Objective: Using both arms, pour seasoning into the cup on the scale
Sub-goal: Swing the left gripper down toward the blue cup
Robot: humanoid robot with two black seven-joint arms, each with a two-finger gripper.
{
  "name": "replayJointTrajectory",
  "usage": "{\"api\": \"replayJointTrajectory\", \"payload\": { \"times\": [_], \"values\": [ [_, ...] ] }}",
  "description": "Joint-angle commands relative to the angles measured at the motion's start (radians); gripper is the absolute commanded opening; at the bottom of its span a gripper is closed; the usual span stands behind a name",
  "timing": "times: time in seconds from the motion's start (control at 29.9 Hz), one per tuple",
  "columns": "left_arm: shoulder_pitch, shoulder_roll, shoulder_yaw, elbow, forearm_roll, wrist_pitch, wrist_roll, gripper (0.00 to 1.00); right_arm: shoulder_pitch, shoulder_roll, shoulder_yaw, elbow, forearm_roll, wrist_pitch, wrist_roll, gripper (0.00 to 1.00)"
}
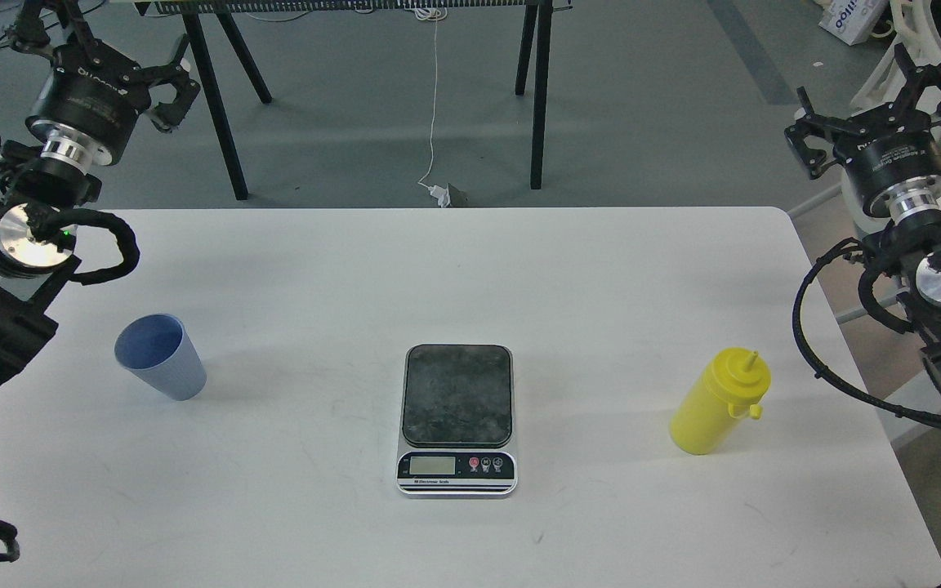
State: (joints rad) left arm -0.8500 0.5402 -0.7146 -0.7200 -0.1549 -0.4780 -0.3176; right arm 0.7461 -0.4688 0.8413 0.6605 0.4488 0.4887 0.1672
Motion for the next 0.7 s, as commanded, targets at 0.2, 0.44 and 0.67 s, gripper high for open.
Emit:
{"api": "replayJointTrajectory", "payload": {
  "times": [0.2, 0.44, 0.67],
  "values": [
    [0.106, 0.426, 0.129, -0.534, 0.291, 0.076, -0.011, 1.0, -0.192, -0.105, 0.084, 0.186, 0.001, 0.0, 0.001, 1.0],
    [0.18, 0.529, 0.136, -0.743, 0.694, 0.286, -0.054, 1.0, -0.244, -0.105, 0.101, 0.217, 0.002, 0.0, 0.005, 1.0],
    [0.204, 0.552, 0.153, -0.768, 1.105, 0.369, -0.051, 0.99, -0.309, -0.103, 0.15, 0.31, 0.002, 0.0, 0.008, 1.0]
  ]
}}
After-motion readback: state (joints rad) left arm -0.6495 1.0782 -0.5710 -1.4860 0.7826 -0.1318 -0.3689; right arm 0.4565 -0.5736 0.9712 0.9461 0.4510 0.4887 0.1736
